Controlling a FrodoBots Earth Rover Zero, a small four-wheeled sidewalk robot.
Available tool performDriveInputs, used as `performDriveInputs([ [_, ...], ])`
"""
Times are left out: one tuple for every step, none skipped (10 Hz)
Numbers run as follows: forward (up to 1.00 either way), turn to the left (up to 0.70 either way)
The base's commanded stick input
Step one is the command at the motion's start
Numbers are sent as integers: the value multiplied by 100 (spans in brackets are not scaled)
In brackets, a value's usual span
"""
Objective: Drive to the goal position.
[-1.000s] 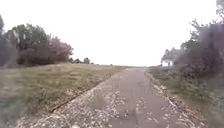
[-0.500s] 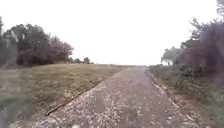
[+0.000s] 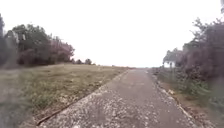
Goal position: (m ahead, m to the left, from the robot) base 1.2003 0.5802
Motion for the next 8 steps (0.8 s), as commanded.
performDriveInputs([
  [85, 0],
  [85, 0],
  [85, 0],
  [85, 0],
  [85, 0],
  [85, 0],
  [85, 0],
  [85, 0],
])
